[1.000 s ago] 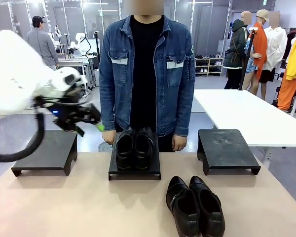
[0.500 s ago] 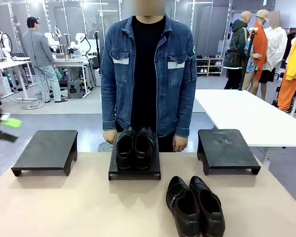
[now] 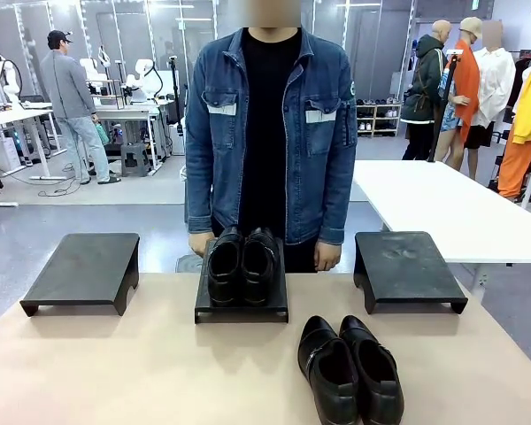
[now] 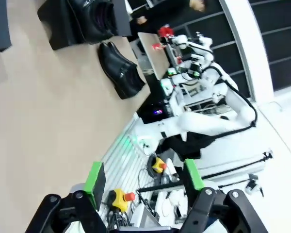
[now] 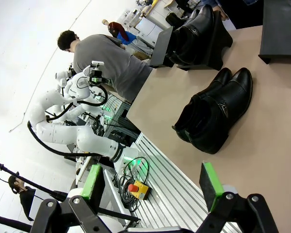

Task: Place the shoes on the stand as instructed by the person.
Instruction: Pick up another pair of Shoes and place it on the Shoes Stand indicated by the person.

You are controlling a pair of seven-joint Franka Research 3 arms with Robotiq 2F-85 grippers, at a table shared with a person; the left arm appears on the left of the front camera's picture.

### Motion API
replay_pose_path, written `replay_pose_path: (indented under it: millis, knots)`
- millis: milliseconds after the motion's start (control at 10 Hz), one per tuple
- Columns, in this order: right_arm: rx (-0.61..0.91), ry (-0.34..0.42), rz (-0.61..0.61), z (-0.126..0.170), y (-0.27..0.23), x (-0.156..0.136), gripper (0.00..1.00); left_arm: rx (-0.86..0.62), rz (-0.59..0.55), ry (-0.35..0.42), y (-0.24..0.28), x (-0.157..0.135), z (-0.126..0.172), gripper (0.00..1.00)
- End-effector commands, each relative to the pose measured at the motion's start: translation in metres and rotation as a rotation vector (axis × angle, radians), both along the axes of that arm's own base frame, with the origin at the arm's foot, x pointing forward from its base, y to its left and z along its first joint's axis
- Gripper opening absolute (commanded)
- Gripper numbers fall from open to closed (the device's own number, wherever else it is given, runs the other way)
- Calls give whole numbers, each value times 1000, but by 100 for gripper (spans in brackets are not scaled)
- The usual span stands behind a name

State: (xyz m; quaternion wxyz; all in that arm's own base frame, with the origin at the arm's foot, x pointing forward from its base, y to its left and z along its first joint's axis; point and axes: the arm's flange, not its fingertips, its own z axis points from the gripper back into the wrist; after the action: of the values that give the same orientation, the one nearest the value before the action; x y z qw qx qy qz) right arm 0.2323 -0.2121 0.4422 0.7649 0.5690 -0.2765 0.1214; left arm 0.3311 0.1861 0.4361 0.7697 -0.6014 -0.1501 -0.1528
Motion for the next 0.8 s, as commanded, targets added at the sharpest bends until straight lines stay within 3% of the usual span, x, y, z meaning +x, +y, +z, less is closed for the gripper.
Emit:
replay_pose_path:
  millis: [0,200,400,500,700]
  knots:
    - [9,-26,-1,1,-1,1,100,-87,-9,-2,33,13,-23,82]
    - [9,-26,-1,1,-1,1,100,-144,-19,16,49,8,-49,82]
    - [9,-26,-1,1,-1,1,100,-179,38,26,49,12,-46,82]
    - [9,-26,-1,1,-1,1,100,-134,1,33,45,-3,-61,82]
    - [9,-26,-1,1,-1,1,100,-134,1,33,45,-3,-61,82]
